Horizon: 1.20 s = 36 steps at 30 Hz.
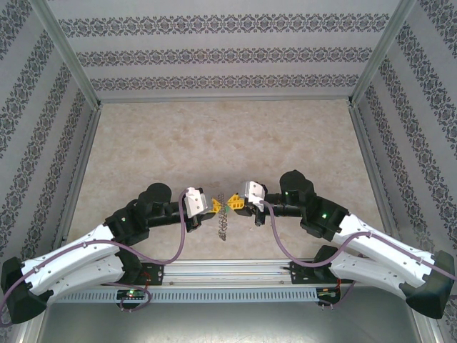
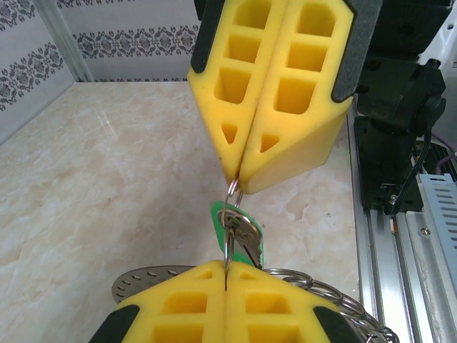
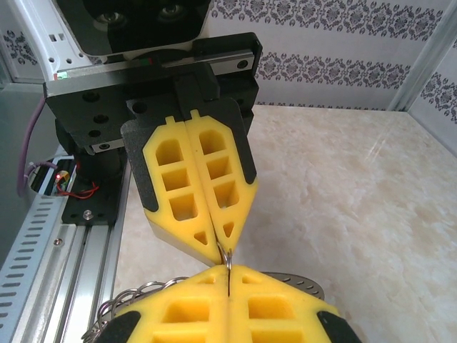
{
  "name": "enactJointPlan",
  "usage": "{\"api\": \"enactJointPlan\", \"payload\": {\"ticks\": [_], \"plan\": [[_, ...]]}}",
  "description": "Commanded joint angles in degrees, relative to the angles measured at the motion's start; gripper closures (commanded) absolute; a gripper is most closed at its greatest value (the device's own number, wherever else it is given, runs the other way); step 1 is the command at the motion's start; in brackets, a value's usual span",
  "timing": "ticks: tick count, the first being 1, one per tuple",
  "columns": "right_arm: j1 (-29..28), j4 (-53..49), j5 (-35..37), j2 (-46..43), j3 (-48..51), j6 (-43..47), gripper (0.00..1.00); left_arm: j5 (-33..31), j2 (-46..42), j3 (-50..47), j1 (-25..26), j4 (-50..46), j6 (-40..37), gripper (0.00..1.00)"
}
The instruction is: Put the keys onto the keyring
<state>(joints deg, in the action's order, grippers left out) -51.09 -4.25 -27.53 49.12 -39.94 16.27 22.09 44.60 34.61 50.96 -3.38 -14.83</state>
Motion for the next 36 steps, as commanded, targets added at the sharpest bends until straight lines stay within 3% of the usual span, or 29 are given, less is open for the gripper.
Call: {"api": "enactJointPlan", "payload": {"ticks": [1,36], "plan": [[0.64,0.83,-1.65,0.18,0.56,-0.72,1.00,1.09,-1.01,0.16,0.80,4.00,-0.02,1.00],[1.43,1.63,-3.62,0.18,1.10,-1.34,1.00,1.05,-1.01,0.00,0.76,4.26,-0.10,1.00]]}}
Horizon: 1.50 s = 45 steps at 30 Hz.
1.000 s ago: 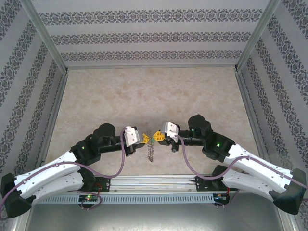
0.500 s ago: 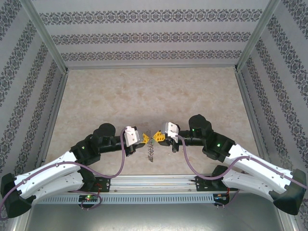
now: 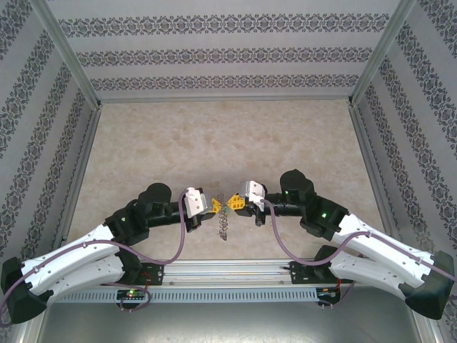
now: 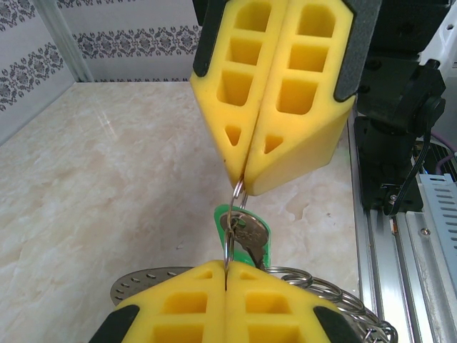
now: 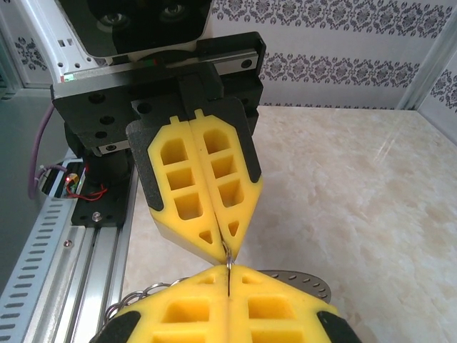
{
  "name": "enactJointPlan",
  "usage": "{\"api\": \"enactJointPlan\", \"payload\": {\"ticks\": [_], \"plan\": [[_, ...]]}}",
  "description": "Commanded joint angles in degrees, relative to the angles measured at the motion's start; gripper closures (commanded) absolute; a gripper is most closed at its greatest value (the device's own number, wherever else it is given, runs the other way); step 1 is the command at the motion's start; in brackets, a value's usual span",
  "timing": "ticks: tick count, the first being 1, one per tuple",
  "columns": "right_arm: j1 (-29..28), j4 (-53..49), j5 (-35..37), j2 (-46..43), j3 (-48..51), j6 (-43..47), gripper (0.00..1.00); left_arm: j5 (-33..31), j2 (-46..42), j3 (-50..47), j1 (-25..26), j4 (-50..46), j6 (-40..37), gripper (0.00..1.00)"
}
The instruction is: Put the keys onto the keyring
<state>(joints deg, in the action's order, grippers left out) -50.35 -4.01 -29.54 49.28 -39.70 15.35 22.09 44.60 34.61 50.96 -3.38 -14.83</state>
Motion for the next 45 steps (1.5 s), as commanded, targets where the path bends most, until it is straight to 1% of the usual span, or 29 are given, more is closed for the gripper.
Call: {"api": "enactJointPlan", "payload": {"ticks": [1,32,45], "plan": [[0.69,1.37,-1.66,0.03,0.86,-0.42,1.00,1.11,-1.09,0.02,0.81,4.31,-0.11,1.00],[0.93,2.77,-0.45,-1.78,1.91,-0.41,1.00,0.93,-1.24,-0.35,0.81,4.48,-0.02,1.00],[1.22,2.60,-1.15,-0.67,1.91,-0.40,1.00,0.94,-1.29,-0.25,0.81,4.43,-0.02,1.00]]}}
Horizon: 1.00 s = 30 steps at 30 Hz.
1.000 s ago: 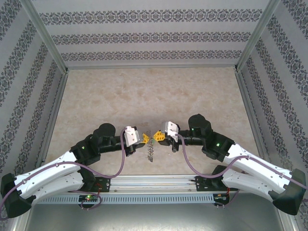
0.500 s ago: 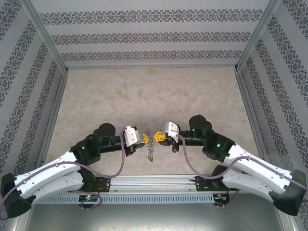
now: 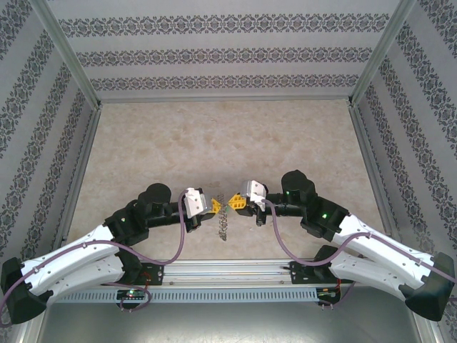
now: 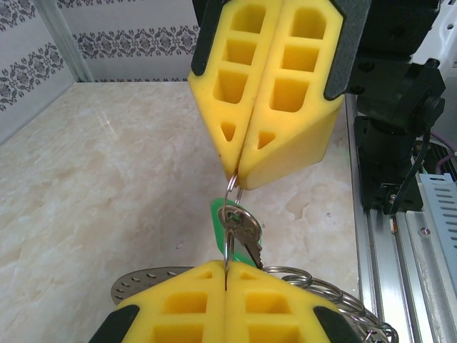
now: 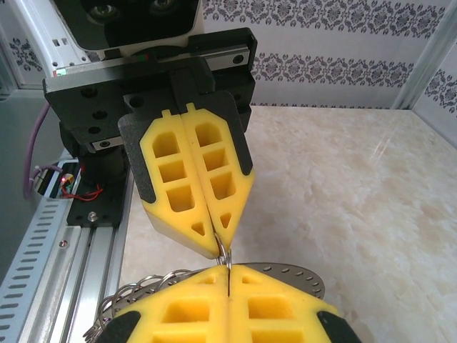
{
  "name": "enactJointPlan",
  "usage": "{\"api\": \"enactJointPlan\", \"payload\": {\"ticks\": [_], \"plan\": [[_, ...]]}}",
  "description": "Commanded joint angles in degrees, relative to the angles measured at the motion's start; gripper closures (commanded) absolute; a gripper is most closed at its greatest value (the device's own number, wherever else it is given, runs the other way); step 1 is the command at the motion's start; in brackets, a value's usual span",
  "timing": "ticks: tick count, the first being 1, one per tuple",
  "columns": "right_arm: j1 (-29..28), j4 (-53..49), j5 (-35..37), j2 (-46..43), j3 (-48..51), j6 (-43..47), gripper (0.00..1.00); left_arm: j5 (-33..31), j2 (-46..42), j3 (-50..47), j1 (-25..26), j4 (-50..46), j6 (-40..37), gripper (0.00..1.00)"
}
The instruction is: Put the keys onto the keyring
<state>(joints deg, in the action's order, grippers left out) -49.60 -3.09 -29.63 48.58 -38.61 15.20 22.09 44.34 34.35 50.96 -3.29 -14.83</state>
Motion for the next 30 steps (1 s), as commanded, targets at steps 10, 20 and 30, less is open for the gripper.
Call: {"api": "enactJointPlan", "payload": {"ticks": [10,20,30], "plan": [[0.47,1.86,-2.47,0.29,0.55,-0.50,1.00,0.90,-1.14,0.10,0.81,4.17,-0.17,1.00],[0.47,1.79,-2.80,0.23,0.47,-0.46,1.00,0.82,-1.07,0.14,0.81,4.12,-0.18,1.00],[0.47,1.52,-2.93,-0.52,0.55,-0.53,1.00,0.85,-1.07,0.14,0.81,4.22,-0.28,1.00]]}}
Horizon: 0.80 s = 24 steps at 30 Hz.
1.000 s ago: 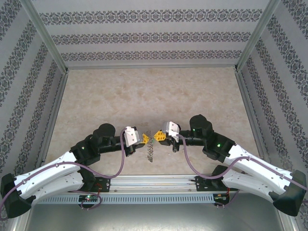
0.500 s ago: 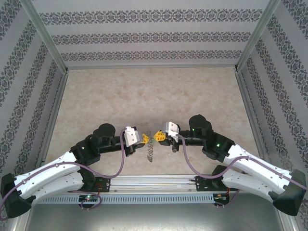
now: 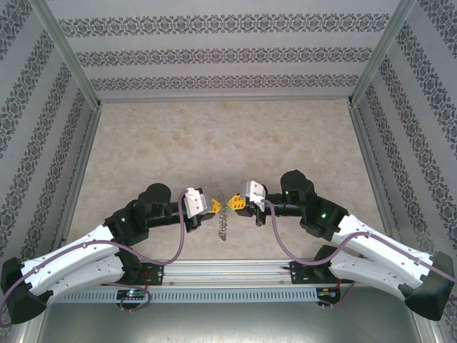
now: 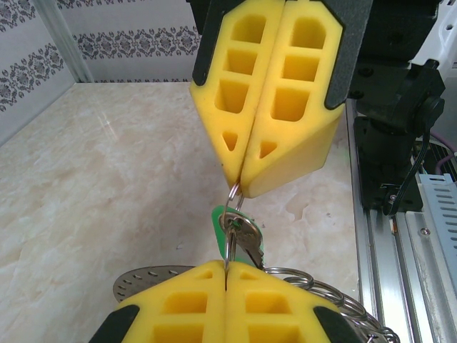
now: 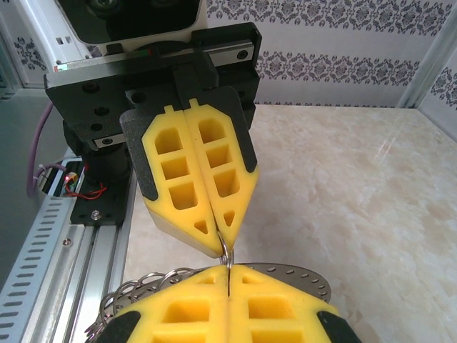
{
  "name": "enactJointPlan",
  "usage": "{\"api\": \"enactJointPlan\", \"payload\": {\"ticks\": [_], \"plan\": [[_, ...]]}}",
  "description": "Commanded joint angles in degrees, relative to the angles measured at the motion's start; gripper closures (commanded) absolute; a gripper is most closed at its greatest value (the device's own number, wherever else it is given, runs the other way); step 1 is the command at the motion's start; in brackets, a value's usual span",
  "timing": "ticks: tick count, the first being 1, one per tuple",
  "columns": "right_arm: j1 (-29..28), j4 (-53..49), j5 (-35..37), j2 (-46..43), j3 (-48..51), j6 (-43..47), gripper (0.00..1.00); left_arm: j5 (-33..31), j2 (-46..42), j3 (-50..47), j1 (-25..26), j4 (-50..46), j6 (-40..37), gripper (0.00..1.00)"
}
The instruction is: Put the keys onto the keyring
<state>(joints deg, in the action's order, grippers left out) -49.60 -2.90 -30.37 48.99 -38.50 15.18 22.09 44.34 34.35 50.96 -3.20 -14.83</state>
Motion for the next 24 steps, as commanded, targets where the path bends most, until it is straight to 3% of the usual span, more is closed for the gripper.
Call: {"api": "enactJointPlan", "payload": {"ticks": [1,24], "plan": [[0.47,1.34,-2.24,-0.83,0.36,-0.54,1.00,0.80,-1.05,0.15,0.81,4.17,-0.29,1.00],[0.65,1.53,-1.76,-0.75,0.79,-0.51,1.00,0.91,-1.01,0.06,0.81,4.43,-0.20,1.00]]}}
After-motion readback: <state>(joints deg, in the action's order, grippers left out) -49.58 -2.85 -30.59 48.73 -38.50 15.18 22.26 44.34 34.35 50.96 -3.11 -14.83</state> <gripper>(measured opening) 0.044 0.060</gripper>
